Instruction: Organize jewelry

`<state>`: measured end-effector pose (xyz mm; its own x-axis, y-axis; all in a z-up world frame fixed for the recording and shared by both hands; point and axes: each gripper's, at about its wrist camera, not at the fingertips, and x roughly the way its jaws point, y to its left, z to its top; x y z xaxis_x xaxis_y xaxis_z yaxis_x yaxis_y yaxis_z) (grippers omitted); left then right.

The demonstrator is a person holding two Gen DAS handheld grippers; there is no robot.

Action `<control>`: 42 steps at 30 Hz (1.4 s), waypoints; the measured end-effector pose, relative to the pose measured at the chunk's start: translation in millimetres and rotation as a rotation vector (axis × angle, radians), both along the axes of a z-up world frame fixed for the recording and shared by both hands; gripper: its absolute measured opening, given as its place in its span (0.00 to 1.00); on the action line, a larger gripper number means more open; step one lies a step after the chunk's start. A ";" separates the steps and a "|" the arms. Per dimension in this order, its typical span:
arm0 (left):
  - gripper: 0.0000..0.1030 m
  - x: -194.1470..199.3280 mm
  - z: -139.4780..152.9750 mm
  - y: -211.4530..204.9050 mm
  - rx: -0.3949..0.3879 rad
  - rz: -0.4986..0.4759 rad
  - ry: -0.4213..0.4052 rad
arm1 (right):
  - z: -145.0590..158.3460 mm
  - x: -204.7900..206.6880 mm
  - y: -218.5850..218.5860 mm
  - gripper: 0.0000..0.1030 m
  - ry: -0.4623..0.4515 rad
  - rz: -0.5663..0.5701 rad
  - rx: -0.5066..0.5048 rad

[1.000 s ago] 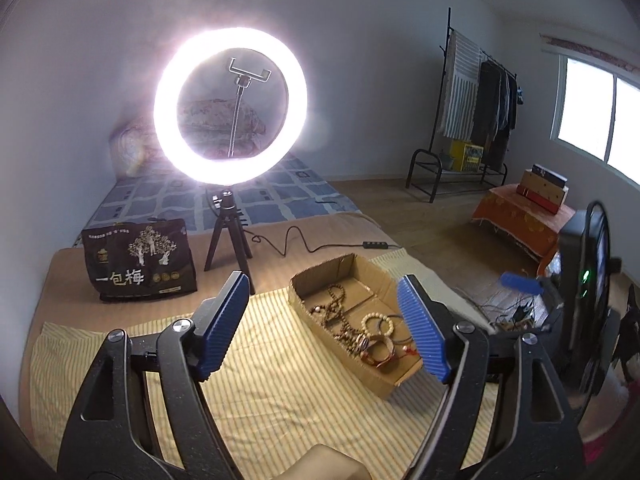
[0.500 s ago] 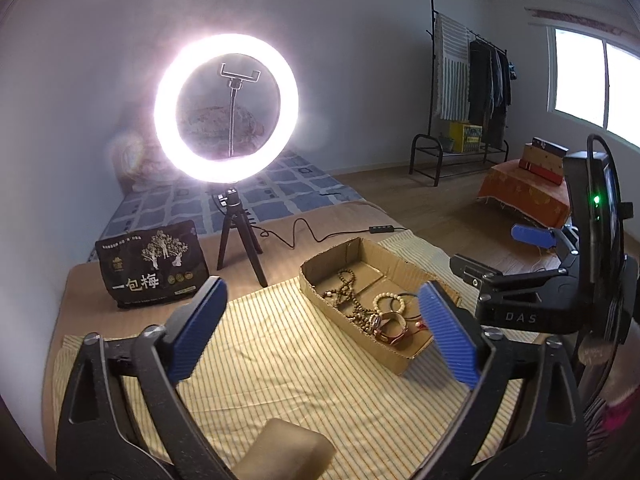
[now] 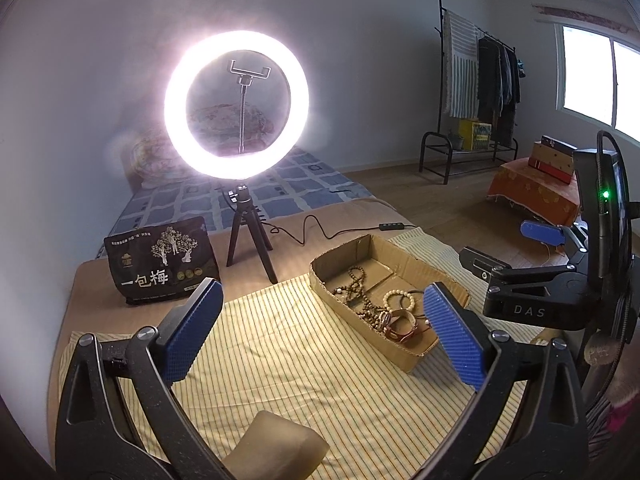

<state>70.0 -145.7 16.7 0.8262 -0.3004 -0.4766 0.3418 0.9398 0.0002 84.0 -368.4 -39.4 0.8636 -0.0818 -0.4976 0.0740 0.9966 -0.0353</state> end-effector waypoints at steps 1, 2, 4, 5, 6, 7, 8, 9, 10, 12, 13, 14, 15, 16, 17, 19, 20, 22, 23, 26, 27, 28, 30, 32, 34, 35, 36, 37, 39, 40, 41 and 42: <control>0.99 0.1 0.3 0.1 -0.003 0.001 -0.001 | -0.3 0.3 0.1 1.00 0.001 0.001 0.002; 0.99 -0.2 0.2 0.6 -0.004 0.002 -0.001 | -0.6 0.8 0.4 1.00 0.004 0.003 0.003; 0.99 -0.4 0.1 0.9 -0.002 0.001 -0.002 | -1.3 1.4 0.7 1.00 0.007 0.006 0.001; 0.99 -0.4 0.2 1.1 -0.001 0.001 -0.003 | -1.5 1.7 1.0 1.00 0.008 0.007 -0.001; 0.99 -0.4 0.3 1.3 -0.001 0.001 -0.003 | -1.7 1.7 1.0 1.00 0.008 0.008 -0.002; 0.99 -0.6 0.5 1.1 0.001 0.001 -0.005 | -2.0 1.9 1.0 1.00 0.009 0.009 -0.003; 0.99 -0.6 0.5 1.0 0.001 0.001 -0.006 | -1.9 1.8 0.9 1.00 0.010 0.009 -0.003; 0.99 -0.4 1.1 1.2 0.002 0.001 -0.007 | -1.9 1.6 0.8 1.00 0.010 0.010 -0.003; 0.99 -0.1 1.4 1.3 0.001 0.000 -0.006 | -1.9 1.6 0.7 1.00 0.009 0.010 -0.002; 0.99 -0.7 1.6 0.9 -0.001 -0.001 -0.005 | -2.0 1.6 0.7 1.00 0.010 0.009 -0.002; 0.99 -0.9 1.7 0.8 0.001 0.000 -0.005 | -2.0 1.7 0.7 1.00 0.010 0.009 -0.001; 0.99 -0.8 1.8 0.8 0.001 0.001 -0.005 | -1.8 2.0 0.8 1.00 0.010 0.009 -0.001; 0.99 -0.7 1.9 0.9 0.000 0.001 -0.004 | -1.8 1.9 0.9 1.00 0.010 0.009 -0.002; 0.99 -0.9 1.7 0.8 0.000 0.001 -0.004 | -1.9 1.8 0.9 1.00 0.010 0.008 -0.004; 0.99 -0.9 1.8 0.8 0.000 0.000 -0.003 | -1.8 1.7 0.8 1.00 0.009 0.008 -0.005; 0.99 -1.1 2.3 0.9 -0.002 0.000 -0.002 | -2.0 1.7 0.4 1.00 0.008 0.008 -0.006; 0.99 -1.1 1.8 0.8 -0.002 0.000 -0.005 | -2.1 1.7 0.4 1.00 0.008 0.007 -0.006; 0.99 -1.1 2.2 0.4 -0.001 0.001 -0.006 | -2.2 1.9 0.2 1.00 0.008 0.006 -0.008; 0.99 -0.8 1.8 0.9 0.000 0.000 -0.005 | -2.2 1.7 0.1 1.00 0.008 0.006 -0.009; 0.99 -0.5 2.0 0.8 0.001 0.000 -0.001 | -2.0 1.6 -0.1 1.00 0.009 0.007 -0.010; 0.99 -0.6 2.1 0.9 0.000 -0.001 0.001 | -2.0 1.6 0.0 1.00 0.009 0.007 -0.011; 0.99 -1.1 1.4 0.6 0.000 -0.001 0.002 | -2.0 1.6 0.1 1.00 0.008 0.006 -0.012; 0.99 -1.2 1.5 0.7 0.002 0.004 0.004 | -2.1 1.6 0.1 1.00 0.008 0.007 -0.014; 0.99 -1.1 1.6 0.9 0.002 0.007 0.007 | -2.4 1.8 -0.4 1.00 0.009 0.008 -0.014; 0.99 -1.1 1.0 0.6 0.004 0.006 0.011 | -2.7 1.8 0.1 1.00 0.010 0.009 -0.015; 0.99 -1.4 -0.1 0.4 0.005 0.008 0.013 | -2.7 1.8 0.0 1.00 0.010 0.010 -0.017; 0.99 -1.6 -0.1 0.4 0.006 0.010 0.014 | -2.7 1.7 0.4 1.00 0.011 0.010 -0.019; 0.99 -1.5 -1.0 0.6 0.006 0.011 0.014 | -2.8 1.7 0.3 1.00 0.011 0.011 -0.020; 0.99 -1.9 -1.7 0.7 0.010 0.012 0.016 | -3.5 1.9 0.1 1.00 0.012 0.011 -0.020; 0.99 -1.6 -1.5 1.5 0.010 0.017 0.014 | -3.6 2.0 -0.2 1.00 0.013 0.011 -0.021; 0.99 -0.8 -1.7 1.7 0.008 0.017 0.013 | -3.8 1.8 0.0 1.00 0.013 0.011 -0.021; 0.99 -0.7 -2.1 2.1 0.008 0.014 0.013 | -4.2 1.7 -0.1 1.00 0.014 0.011 -0.021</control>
<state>69.3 -143.7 14.6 0.8240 -0.2850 -0.4897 0.3287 0.9444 0.0034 85.7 -368.5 -43.6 0.8573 -0.0834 -0.5080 0.0628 0.9964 -0.0575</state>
